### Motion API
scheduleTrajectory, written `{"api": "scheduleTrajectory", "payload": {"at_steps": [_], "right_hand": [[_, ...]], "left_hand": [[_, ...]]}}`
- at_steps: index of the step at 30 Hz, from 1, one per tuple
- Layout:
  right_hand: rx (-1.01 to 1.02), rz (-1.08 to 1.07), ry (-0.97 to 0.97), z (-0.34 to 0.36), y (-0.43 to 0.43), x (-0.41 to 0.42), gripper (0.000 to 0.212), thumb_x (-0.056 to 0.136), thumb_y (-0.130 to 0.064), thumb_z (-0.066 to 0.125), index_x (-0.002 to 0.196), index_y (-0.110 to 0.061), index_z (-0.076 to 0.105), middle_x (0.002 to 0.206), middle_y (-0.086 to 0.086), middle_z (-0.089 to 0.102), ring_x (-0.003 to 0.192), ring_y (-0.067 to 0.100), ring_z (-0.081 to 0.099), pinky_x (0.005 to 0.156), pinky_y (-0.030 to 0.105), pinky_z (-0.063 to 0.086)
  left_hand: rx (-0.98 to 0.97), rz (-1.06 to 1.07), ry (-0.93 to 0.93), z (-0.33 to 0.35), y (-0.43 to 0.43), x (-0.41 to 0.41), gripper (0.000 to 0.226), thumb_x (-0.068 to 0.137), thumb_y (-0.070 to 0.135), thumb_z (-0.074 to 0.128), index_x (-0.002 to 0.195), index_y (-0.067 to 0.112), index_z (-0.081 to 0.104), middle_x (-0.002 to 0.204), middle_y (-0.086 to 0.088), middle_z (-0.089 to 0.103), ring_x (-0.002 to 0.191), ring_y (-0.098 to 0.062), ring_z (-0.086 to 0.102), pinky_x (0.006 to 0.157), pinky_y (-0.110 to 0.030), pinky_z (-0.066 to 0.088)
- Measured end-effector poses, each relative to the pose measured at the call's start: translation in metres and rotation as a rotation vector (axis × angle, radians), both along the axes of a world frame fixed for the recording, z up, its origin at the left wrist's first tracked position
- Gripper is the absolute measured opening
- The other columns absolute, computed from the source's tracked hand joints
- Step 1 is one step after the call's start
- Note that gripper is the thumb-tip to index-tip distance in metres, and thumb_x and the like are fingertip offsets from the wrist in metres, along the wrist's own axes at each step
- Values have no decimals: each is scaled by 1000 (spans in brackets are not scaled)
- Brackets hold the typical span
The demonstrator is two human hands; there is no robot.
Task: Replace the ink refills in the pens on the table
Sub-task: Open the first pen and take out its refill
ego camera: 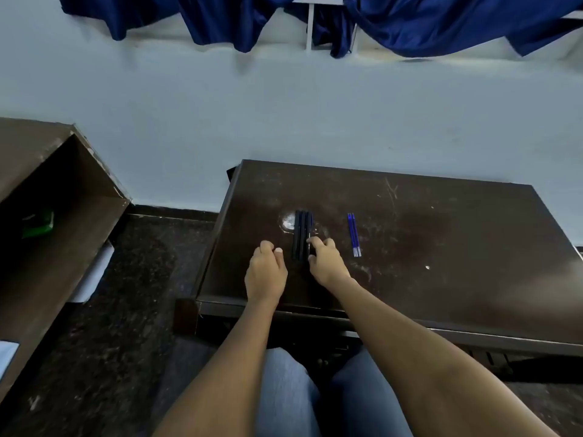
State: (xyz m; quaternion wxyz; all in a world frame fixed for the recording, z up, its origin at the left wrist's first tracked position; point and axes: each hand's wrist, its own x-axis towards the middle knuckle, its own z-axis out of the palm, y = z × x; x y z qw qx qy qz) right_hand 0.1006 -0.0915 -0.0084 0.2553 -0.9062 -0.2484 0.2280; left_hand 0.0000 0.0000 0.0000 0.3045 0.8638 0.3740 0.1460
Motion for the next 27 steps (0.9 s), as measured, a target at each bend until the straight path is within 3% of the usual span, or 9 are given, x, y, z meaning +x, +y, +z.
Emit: {"api": "scheduleTrajectory", "payload": {"at_steps": [7,11,14,17,19,22,25,27], "right_hand": [[-45,-29,-1,-7,2,0,27,97,-17,47,123,-13,53,123,11,45,108,30,53,92,37,45],[-63,-103,-20,-9,-7,-9,18,94,-14,55,111,-9,59,118,11,50,100,28,58,82,32,46],[-48,-193,20,-8,-18,-16,16,91,-7,55,107,-8,55,108,10,54,94,27,59,73,28,43],[181,-413,223,-4,-29,-26,17,86,-3,59,95,-14,49,90,4,56,74,14,56,62,24,45],[388,-490,386,1,-36,-37,20,85,-1,62,90,-16,50,84,5,60,68,12,59,59,22,51],[527,-418,458,15,-45,-56,17,83,1,62,91,-12,54,80,5,63,67,14,62,57,18,52],[580,-286,455,31,-51,-67,14,82,0,65,85,-10,56,71,1,61,65,13,62,66,26,56],[589,-217,474,43,-56,-69,12,82,-1,64,85,-11,59,70,1,64,68,15,62,69,29,55]], "left_hand": [[-21,-20,3,-7,-1,10,21,101,25,40,107,10,54,97,-3,57,80,-12,52,64,-26,40],[-90,-23,-14,-9,-12,15,27,101,26,39,103,10,60,94,-5,64,80,-19,62,70,-37,54],[-216,-38,12,-8,-23,17,31,100,27,39,98,9,64,88,-6,66,76,-21,64,72,-42,56],[-394,-37,98,1,-33,21,37,101,32,36,104,6,63,97,-9,64,76,-18,59,63,-30,47],[-487,-29,117,10,-39,25,44,101,34,33,108,3,62,103,-11,63,88,-22,58,69,-28,41],[-656,57,12,31,-48,31,38,101,31,35,113,4,61,104,-8,62,100,-25,60,83,-31,45],[-843,184,-195,53,-55,27,26,101,16,41,114,5,61,99,-6,66,85,-15,65,67,-22,54],[-817,194,-233,68,-56,19,26,100,11,39,111,6,62,100,-7,65,80,-13,61,60,-19,50]]}}
